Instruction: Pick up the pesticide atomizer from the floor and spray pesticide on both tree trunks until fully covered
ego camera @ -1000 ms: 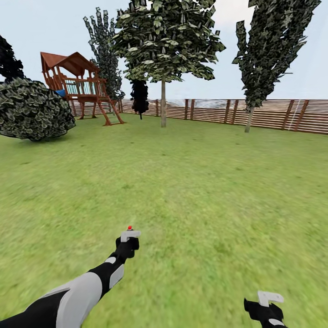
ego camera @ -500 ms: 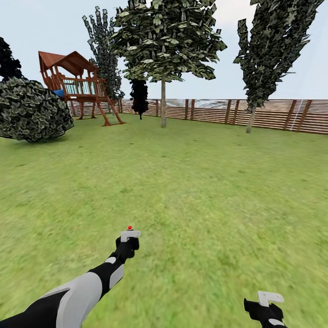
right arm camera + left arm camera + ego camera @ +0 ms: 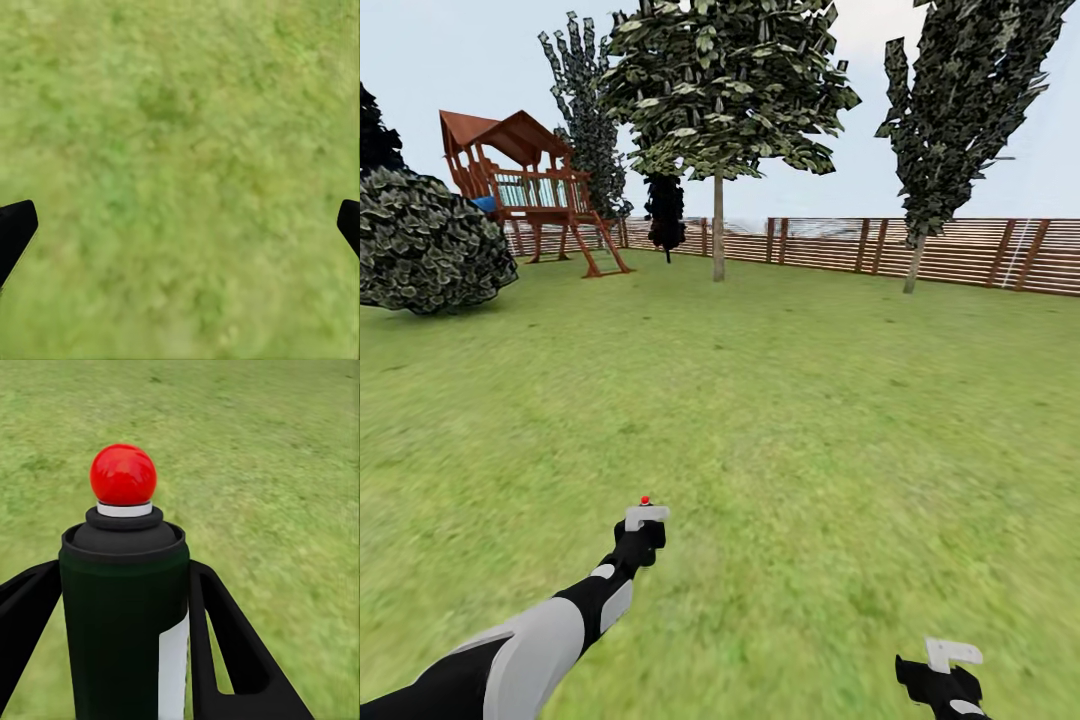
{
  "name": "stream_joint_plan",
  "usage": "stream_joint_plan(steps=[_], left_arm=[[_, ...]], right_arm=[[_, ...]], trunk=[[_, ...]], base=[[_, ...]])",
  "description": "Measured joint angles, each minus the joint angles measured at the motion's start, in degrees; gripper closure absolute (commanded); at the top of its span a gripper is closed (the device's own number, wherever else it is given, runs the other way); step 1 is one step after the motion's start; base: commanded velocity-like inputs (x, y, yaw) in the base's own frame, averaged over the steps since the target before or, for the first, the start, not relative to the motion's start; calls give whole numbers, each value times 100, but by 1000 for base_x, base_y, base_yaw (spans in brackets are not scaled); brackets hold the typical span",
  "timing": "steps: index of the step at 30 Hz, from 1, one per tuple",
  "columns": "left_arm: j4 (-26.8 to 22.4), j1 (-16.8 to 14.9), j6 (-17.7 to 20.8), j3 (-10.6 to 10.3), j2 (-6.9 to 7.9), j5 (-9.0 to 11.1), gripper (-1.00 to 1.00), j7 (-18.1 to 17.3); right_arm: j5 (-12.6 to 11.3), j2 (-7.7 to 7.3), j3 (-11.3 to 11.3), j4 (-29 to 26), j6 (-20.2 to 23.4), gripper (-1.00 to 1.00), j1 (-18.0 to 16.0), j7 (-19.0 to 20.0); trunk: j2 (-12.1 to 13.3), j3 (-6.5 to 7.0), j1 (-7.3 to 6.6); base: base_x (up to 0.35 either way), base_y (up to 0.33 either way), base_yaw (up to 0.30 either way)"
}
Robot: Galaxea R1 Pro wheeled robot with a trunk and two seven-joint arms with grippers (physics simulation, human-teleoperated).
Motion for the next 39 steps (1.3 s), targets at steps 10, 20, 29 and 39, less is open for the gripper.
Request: stream_joint_plan(steps=[10, 20, 29, 39], left_arm=[[0, 0, 0, 0, 0, 0, 100, 0], [0, 0, 0, 0, 0, 0, 100, 0], [0, 0, 0, 0, 0, 0, 100, 0], [0, 0, -5, 0, 0, 0, 100, 0]], right_arm=[[0, 0, 0, 0, 0, -100, 0, 0], [0, 0, 0, 0, 0, -100, 0, 0], [0, 0, 0, 0, 0, -100, 0, 0], [0, 0, 0, 0, 0, -100, 0, 0]], trunk=[[0, 0, 0], [0, 0, 0], [0, 0, 0], [0, 0, 0]], base=[[350, 0, 0], [350, 0, 0], [350, 4, 0], [350, 77, 0]])
